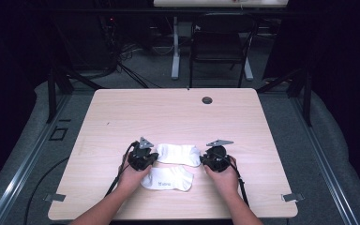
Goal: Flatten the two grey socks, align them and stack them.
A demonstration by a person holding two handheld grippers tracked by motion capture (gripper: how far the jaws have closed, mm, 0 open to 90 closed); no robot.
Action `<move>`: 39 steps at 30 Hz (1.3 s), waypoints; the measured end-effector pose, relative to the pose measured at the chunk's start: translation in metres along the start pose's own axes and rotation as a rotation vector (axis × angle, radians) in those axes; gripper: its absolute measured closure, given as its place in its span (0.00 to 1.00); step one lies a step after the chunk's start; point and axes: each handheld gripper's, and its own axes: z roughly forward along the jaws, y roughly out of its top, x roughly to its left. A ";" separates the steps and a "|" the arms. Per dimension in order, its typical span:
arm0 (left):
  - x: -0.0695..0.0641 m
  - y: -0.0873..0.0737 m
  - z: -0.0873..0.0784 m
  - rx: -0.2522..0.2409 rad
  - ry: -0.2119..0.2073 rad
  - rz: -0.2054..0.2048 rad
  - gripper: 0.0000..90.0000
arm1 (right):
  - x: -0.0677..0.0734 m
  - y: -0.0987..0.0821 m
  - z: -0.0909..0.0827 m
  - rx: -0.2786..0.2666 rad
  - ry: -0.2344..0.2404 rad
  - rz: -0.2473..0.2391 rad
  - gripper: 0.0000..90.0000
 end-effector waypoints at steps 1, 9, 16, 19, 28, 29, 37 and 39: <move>0.001 -0.001 0.000 -0.002 -0.003 -0.003 1.00 | 0.000 0.000 0.000 -0.003 0.000 0.000 0.83; 0.005 0.003 -0.009 -0.033 -0.024 -0.016 0.87 | 0.001 0.005 -0.008 -0.029 0.028 -0.005 0.68; 0.013 0.007 -0.013 -0.068 -0.011 -0.022 0.79 | 0.002 0.014 -0.011 -0.053 0.022 -0.048 0.65; 0.015 0.007 -0.014 -0.065 -0.012 -0.020 0.78 | 0.003 0.018 -0.011 -0.069 0.007 -0.070 0.64; 0.015 0.019 -0.010 -0.060 -0.014 -0.006 0.71 | 0.007 0.029 -0.004 -0.067 0.005 -0.083 0.67; 0.016 0.021 -0.008 -0.045 -0.012 0.000 0.71 | 0.008 0.030 -0.003 -0.072 0.010 -0.079 0.68; 0.017 0.026 0.001 -0.020 -0.022 -0.009 0.71 | 0.009 0.036 0.006 -0.045 0.035 -0.060 0.70; 0.018 0.026 0.004 -0.010 -0.040 -0.016 0.73 | 0.008 0.036 0.008 -0.035 0.047 -0.056 0.70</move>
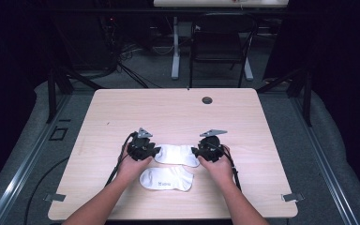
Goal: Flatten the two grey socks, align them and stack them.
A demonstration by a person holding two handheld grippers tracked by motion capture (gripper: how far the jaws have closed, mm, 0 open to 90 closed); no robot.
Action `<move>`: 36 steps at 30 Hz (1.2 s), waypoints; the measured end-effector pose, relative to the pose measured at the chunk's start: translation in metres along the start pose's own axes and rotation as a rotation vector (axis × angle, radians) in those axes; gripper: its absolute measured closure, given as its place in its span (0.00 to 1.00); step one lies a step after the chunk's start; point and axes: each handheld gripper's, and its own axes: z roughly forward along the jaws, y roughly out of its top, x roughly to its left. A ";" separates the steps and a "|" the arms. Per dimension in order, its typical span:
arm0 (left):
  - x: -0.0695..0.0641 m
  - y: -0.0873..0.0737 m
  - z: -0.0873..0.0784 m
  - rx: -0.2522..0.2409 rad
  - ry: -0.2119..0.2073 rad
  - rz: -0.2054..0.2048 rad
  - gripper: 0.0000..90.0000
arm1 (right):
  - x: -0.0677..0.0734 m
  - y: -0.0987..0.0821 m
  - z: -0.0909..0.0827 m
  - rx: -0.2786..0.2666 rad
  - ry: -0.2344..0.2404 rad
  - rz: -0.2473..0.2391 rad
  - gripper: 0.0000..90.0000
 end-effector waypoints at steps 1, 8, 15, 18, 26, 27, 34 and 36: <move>0.000 -0.001 0.001 0.005 -0.004 -0.006 0.74 | 0.000 0.000 0.001 0.004 0.001 0.002 0.71; 0.003 -0.003 0.005 0.033 -0.001 -0.016 0.79 | -0.002 -0.003 0.005 0.029 0.005 0.016 0.77; 0.009 -0.007 0.003 0.036 -0.007 -0.039 0.94 | -0.006 -0.008 0.004 0.031 0.004 0.023 0.92; 0.009 -0.007 0.002 0.032 -0.013 -0.044 0.99 | -0.006 -0.009 0.002 0.039 0.010 0.012 0.95; 0.010 -0.006 -0.006 0.004 -0.022 -0.039 0.99 | -0.003 -0.006 -0.001 0.022 0.014 0.001 0.96; 0.010 -0.005 -0.007 0.000 -0.017 -0.034 0.99 | -0.002 -0.006 -0.002 0.022 0.016 0.001 0.96; 0.008 -0.003 -0.023 -0.025 -0.023 -0.025 1.00 | 0.004 0.000 -0.013 -0.028 0.037 -0.009 0.96; 0.008 -0.003 -0.032 -0.042 -0.026 -0.024 1.00 | 0.008 0.000 -0.020 -0.039 0.047 -0.022 0.96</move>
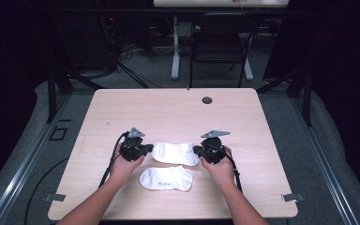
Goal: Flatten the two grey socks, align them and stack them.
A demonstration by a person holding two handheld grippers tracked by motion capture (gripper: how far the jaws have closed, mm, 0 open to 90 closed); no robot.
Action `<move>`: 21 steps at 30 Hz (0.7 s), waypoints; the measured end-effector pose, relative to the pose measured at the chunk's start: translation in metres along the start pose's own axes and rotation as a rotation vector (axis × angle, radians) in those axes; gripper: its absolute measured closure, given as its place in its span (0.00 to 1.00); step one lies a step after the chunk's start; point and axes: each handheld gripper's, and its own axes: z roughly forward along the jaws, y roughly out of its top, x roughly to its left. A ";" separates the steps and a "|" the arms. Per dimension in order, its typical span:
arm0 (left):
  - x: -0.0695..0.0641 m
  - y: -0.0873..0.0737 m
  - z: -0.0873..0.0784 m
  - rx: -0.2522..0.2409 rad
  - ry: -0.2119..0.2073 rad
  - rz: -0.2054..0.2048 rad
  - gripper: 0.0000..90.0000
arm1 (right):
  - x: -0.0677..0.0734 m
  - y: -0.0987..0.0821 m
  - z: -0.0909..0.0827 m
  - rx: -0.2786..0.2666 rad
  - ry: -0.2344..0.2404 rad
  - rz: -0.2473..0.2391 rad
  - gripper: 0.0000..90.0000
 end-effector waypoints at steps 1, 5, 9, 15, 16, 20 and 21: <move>0.000 0.000 -0.003 -0.003 -0.003 -0.002 1.00 | 0.001 0.000 -0.002 -0.009 0.004 0.000 0.96; -0.004 -0.005 -0.014 -0.014 -0.009 0.012 0.99 | 0.009 -0.001 -0.010 -0.014 0.027 -0.017 0.96; -0.007 -0.013 -0.023 -0.010 -0.015 0.022 0.99 | 0.018 -0.002 -0.016 -0.015 0.045 -0.040 0.96; -0.014 -0.023 -0.038 -0.008 -0.025 0.031 1.00 | 0.031 -0.005 -0.028 -0.025 0.068 -0.070 0.96; -0.014 -0.023 -0.038 -0.008 -0.025 0.031 1.00 | 0.031 -0.005 -0.028 -0.025 0.068 -0.070 0.96; -0.020 -0.033 -0.047 -0.014 -0.032 0.021 1.00 | 0.039 -0.011 -0.034 -0.023 0.086 -0.079 0.96; -0.020 -0.033 -0.047 -0.014 -0.032 0.021 1.00 | 0.039 -0.011 -0.034 -0.023 0.086 -0.079 0.96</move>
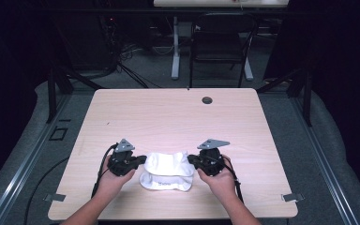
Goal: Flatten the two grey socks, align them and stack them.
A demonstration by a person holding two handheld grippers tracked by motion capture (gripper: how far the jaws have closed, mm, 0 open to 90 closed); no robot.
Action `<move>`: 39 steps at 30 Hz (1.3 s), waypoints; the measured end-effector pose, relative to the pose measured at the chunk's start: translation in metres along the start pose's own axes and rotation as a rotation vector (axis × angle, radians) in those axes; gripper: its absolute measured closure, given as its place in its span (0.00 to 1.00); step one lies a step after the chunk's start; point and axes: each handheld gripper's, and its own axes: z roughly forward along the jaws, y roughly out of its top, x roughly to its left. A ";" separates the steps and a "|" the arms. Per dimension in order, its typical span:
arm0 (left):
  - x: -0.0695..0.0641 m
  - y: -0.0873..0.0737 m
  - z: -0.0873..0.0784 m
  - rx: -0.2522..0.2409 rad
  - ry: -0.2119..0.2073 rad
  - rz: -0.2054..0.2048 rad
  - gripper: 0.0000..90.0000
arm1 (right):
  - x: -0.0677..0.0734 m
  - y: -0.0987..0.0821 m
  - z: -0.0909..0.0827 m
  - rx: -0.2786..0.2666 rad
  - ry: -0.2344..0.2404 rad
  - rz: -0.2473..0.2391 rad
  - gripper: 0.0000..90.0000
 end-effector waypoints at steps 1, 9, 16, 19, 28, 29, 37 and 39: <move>-0.001 -0.003 -0.001 0.004 -0.003 -0.002 1.00 | 0.003 -0.004 0.000 -0.002 -0.001 -0.006 0.96; -0.006 -0.014 -0.007 0.014 -0.005 -0.009 1.00 | 0.009 -0.016 0.000 0.008 0.010 -0.008 0.96; -0.009 -0.023 -0.008 0.028 -0.004 -0.007 1.00 | 0.015 -0.022 0.002 0.015 0.016 -0.022 0.96; -0.010 -0.024 -0.010 0.027 -0.002 -0.001 1.00 | 0.015 -0.023 0.002 0.017 0.017 -0.022 0.96; -0.012 -0.031 -0.009 0.056 0.004 0.013 0.99 | 0.016 -0.027 0.007 0.044 0.017 -0.043 0.96; -0.012 -0.032 -0.008 0.057 0.006 0.011 1.00 | 0.015 -0.027 0.007 0.053 0.017 -0.046 0.96; -0.010 -0.034 -0.003 0.077 0.004 0.011 0.99 | 0.014 -0.029 0.011 0.054 0.022 -0.031 0.96; -0.010 -0.035 -0.002 0.084 0.006 0.008 0.99 | 0.014 -0.029 0.012 0.065 0.023 -0.036 0.96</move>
